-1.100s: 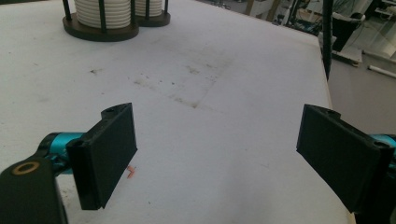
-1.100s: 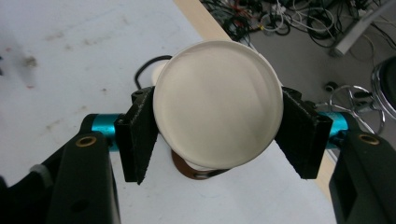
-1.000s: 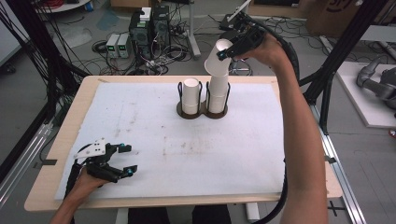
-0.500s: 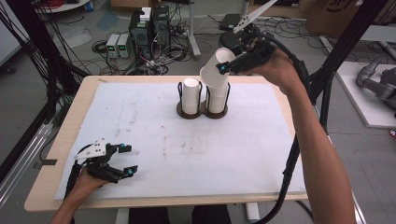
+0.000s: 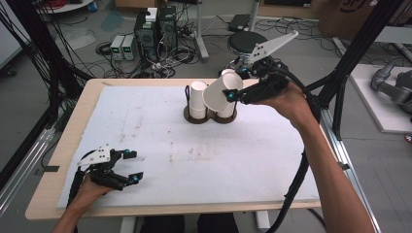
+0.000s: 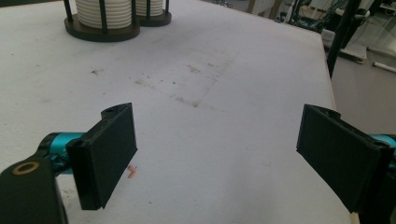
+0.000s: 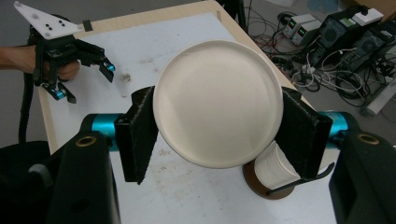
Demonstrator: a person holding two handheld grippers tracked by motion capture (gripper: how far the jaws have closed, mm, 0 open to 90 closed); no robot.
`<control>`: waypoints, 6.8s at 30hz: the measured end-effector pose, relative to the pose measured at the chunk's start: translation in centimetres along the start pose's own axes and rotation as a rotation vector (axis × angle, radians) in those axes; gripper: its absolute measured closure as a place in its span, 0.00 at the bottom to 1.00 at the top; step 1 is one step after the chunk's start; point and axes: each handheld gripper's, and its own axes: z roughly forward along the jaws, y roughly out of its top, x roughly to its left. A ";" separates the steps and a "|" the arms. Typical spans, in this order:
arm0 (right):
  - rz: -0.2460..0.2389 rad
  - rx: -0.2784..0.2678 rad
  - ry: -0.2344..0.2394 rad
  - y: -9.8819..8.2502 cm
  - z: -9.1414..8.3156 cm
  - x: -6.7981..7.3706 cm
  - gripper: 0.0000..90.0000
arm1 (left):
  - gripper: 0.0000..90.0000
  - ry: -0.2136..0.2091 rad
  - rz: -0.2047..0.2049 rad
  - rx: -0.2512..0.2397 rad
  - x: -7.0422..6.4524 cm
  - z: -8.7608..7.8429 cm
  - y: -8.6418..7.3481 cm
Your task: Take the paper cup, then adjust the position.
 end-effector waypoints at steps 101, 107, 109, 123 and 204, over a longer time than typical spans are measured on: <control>0.077 -0.271 0.151 -12.6 6.6 7.1 0.40 | 0.10 -0.147 0.023 -0.119 -1.5 0.5 5.9; 0.063 -0.264 0.179 -12.2 7.4 7.7 0.40 | 0.08 -0.160 0.026 -0.105 -1.9 1.6 7.2; 0.061 -0.263 0.186 -12.1 7.6 7.9 0.40 | 0.08 -0.161 0.035 -0.088 -2.1 2.1 7.6; 0.034 -0.256 0.238 -11.3 8.8 8.9 0.40 | 0.08 -0.246 0.099 0.013 -3.3 4.5 10.4; -0.086 -0.035 0.319 -11.7 10.5 9.7 0.17 | 0.29 -0.309 0.319 0.486 -5.5 9.5 13.4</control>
